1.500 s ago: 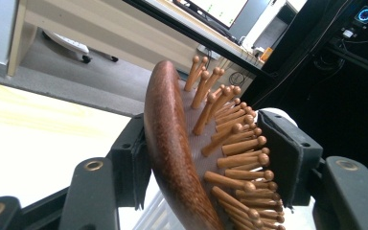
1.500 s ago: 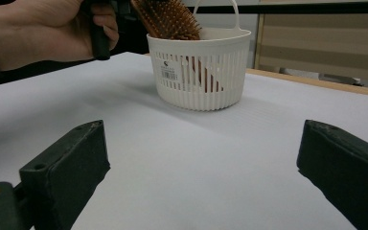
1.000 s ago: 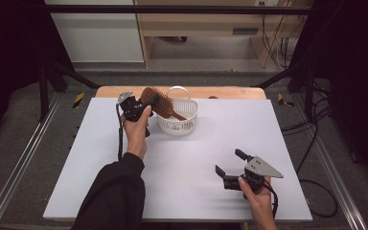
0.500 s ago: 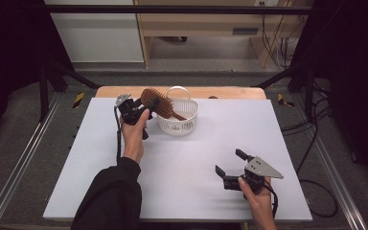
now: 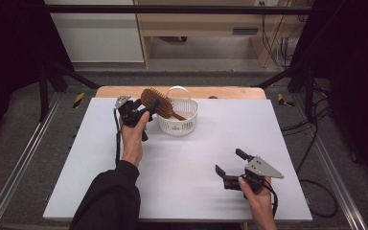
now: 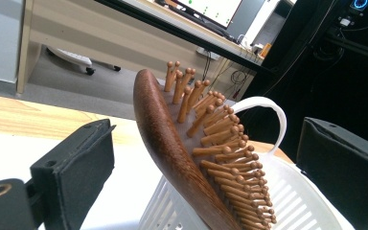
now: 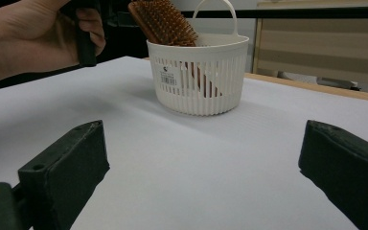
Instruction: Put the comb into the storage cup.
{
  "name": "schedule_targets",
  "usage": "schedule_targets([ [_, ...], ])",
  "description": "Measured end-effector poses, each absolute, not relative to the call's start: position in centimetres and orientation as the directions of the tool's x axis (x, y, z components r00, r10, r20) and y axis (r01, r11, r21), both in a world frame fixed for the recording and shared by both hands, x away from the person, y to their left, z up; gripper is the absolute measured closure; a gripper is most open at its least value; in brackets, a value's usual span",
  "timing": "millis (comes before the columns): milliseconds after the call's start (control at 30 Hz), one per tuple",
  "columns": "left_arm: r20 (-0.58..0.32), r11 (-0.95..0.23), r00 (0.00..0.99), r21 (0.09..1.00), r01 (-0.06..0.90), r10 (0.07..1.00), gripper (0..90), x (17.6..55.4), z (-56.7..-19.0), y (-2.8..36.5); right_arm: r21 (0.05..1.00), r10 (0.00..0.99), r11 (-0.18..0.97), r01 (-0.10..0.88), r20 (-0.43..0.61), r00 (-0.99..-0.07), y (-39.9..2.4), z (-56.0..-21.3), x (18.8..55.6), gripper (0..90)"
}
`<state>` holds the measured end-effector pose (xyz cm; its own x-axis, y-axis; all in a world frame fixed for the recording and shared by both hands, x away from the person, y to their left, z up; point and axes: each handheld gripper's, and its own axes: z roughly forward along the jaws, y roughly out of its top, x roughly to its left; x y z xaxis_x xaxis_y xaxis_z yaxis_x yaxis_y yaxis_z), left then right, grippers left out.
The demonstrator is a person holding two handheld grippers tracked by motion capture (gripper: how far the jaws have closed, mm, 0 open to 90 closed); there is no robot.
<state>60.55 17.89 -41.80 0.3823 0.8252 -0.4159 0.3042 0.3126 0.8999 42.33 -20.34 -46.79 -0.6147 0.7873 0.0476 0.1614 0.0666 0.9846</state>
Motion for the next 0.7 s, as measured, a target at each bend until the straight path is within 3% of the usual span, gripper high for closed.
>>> schedule_targets([
  [333, -0.414, 0.299, 0.383, 0.897, 0.326, 0.826, 2.5, 60.20, -41.69, 17.79, 0.985, 0.788, 0.067, 0.162, 0.048, -0.614, -20.28, -46.80, 42.37, 3.1],
  [700, -0.355, 0.236, 0.392, 0.917, 0.320, 0.849, 2.6, 59.60, -41.75, 17.24, 0.985, 0.791, 0.065, 0.159, 0.046, -0.611, -20.36, -46.73, 42.31, 2.9],
])
